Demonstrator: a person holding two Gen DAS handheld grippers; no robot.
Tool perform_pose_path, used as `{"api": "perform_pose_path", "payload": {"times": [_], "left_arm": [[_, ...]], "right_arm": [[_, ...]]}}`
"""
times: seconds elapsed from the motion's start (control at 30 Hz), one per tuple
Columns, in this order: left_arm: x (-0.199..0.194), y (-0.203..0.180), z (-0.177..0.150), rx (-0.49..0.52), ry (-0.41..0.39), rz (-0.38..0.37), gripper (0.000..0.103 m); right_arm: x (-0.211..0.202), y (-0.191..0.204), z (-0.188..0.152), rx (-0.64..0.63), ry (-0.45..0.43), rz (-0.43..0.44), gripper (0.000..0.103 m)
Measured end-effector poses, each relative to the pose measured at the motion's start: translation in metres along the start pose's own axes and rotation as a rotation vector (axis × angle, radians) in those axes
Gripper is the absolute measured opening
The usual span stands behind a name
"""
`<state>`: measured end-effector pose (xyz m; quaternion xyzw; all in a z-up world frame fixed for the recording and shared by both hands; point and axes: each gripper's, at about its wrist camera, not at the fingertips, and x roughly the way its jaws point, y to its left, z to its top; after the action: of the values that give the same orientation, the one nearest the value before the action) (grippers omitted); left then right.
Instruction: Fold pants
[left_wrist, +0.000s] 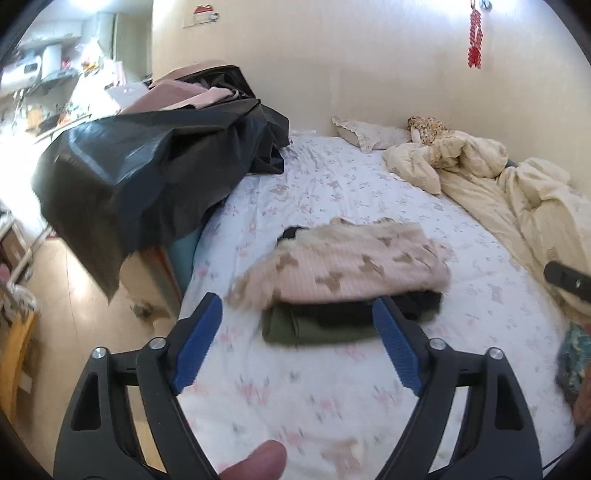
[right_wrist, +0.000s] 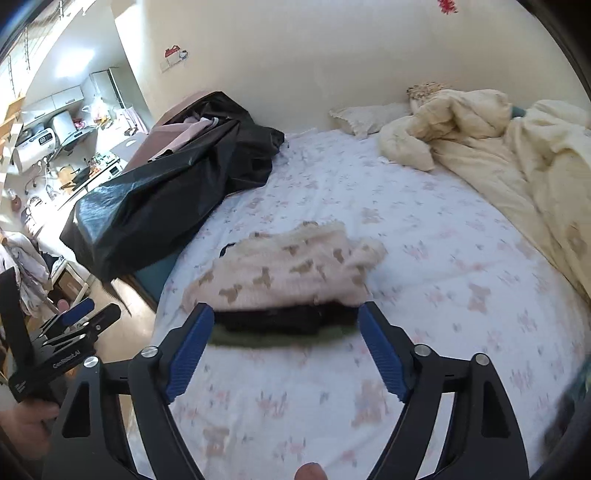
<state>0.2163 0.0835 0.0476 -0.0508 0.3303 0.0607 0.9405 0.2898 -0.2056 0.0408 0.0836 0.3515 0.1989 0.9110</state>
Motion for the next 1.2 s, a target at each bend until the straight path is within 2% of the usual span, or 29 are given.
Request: {"api": "perform_pose_path", "payload": {"times": [0.1,0.3,0.5,0.57,0.77,0.9,1.0,1.2], "left_arm": [[-0.031,-0.003,-0.017,-0.023,-0.016,-0.02,0.095],[-0.071,-0.011,-0.055,-0.028,-0.01,-0.024,0.096],[-0.102,-0.014,-0.086,-0.004,-0.062,0.032,0.103],[-0.108,-0.014,-0.094,-0.012,-0.068,0.016,0.103],[-0.124,-0.023,-0.111,0.017,-0.127,0.04,0.103],[-0.116,-0.031,-0.122,0.04,-0.102,0.048,0.103],[-0.11,-0.034,-0.125,0.049,-0.086,0.05,0.103],[-0.107,-0.035,-0.129,0.063,-0.09,0.063,0.103]], "right_arm": [[-0.034,0.008,-0.027,-0.015,-0.031,-0.021,0.09],[-0.083,0.024,-0.072,-0.051,-0.105,-0.066,0.103],[-0.108,0.033,-0.117,-0.062,-0.126,-0.1,0.103],[-0.114,0.037,-0.132,-0.072,-0.137,-0.109,0.103],[-0.12,0.037,-0.164,-0.059,-0.161,-0.123,0.103],[-0.114,0.033,-0.174,-0.045,-0.139,-0.135,0.103],[-0.11,0.035,-0.173,-0.058,-0.155,-0.138,0.103],[-0.101,0.036,-0.178,-0.079,-0.14,-0.157,0.103]]}}
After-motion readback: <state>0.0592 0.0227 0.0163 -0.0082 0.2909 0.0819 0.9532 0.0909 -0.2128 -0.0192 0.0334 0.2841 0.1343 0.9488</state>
